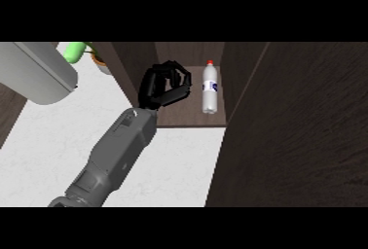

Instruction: Pick up the bottled water, place it into the cabinet and close the cabinet

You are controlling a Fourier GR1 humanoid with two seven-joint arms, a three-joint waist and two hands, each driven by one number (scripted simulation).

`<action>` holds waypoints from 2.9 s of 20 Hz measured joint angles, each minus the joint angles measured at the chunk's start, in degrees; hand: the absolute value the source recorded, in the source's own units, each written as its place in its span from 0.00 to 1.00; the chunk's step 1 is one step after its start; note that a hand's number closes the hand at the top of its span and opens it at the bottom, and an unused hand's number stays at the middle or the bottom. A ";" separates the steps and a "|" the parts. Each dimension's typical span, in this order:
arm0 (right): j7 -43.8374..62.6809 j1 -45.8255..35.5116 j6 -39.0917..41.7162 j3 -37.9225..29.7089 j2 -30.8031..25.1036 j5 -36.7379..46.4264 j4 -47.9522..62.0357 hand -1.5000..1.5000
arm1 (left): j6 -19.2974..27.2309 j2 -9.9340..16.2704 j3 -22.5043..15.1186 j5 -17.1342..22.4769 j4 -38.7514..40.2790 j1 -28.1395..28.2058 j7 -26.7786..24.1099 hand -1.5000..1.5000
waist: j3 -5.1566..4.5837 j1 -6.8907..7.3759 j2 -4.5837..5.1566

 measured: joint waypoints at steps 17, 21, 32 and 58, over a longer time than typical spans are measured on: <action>1.68 -2.09 2.13 1.84 -5.23 -0.20 -0.52 1.00 | 1.18 5.57 -11.24 3.83 -48.90 38.12 11.12 1.00 | 0.14 2.32 -0.38; 3.77 -4.45 5.61 4.16 -6.47 -0.86 -0.82 1.00 | 1.27 8.68 -12.83 3.98 -58.93 47.12 11.86 1.00 | 0.04 2.59 -0.39; 14.87 -14.56 8.43 4.20 -1.34 -1.45 0.58 1.00 | -1.11 18.39 -11.37 5.34 -78.80 67.79 10.33 1.00 | -0.12 2.33 -0.15; 20.63 -55.11 14.88 -22.44 25.11 -11.79 40.87 1.00 | -22.67 28.67 7.78 18.01 -87.51 94.71 2.01 1.00 | 0.05 2.07 0.54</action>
